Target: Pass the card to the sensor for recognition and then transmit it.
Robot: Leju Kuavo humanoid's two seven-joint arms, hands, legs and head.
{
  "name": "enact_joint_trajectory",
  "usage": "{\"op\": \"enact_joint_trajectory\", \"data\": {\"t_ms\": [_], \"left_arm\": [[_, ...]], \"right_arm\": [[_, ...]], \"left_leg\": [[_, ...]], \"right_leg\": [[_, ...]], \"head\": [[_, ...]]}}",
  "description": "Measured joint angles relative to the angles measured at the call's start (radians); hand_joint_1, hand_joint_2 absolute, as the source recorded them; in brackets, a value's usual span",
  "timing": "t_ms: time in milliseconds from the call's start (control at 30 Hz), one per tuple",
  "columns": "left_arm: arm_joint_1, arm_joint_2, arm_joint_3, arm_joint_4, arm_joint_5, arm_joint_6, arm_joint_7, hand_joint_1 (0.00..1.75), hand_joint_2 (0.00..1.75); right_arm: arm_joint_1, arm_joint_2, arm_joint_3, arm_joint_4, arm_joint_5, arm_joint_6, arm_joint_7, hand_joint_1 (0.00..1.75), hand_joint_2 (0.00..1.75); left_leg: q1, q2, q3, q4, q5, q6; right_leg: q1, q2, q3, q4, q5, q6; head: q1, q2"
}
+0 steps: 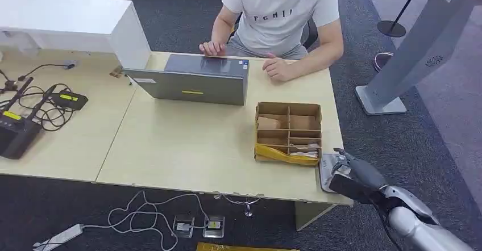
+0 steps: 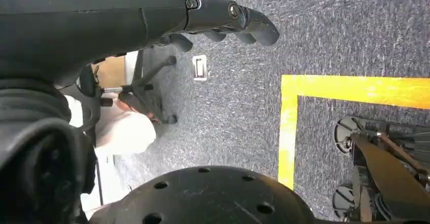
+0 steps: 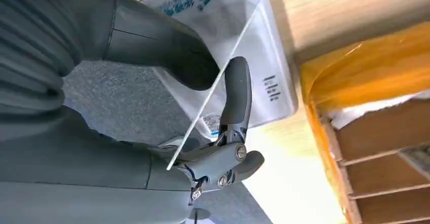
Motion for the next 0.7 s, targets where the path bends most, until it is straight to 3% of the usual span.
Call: {"op": "enact_joint_trajectory", "data": {"t_ms": [233, 467, 700], "left_arm": [[0.000, 0.000, 0.000, 0.000, 0.007, 0.000, 0.000, 0.00, 0.00], [0.001, 0.001, 0.000, 0.000, -0.001, -0.040, -0.027, 0.00, 0.00], [0.001, 0.016, 0.000, 0.000, -0.005, -0.070, -0.040, 0.00, 0.00]], "right_arm": [[-0.037, -0.008, -0.052, -0.049, -0.049, 0.074, 0.059, 1.75, 1.75], [-0.134, -0.082, -0.161, -0.230, -0.122, 0.167, 0.174, 1.75, 1.75], [-0.240, -0.153, -0.246, -0.369, -0.155, 0.208, 0.207, 1.75, 1.75]], "left_leg": [[0.000, 0.000, 0.000, 0.000, 0.000, 0.000], [0.000, 0.000, 0.000, 0.000, 0.000, 0.000], [0.000, -0.001, -0.001, 0.000, 0.000, 0.000]], "right_leg": [[0.000, 0.000, 0.000, 0.000, 0.000, 0.000], [0.000, 0.000, 0.000, 0.000, 0.000, 0.000], [0.000, -0.001, -0.001, 0.000, 0.000, 0.000]], "head": [[0.000, 0.000], [0.000, 0.000], [0.001, 0.000]]}}
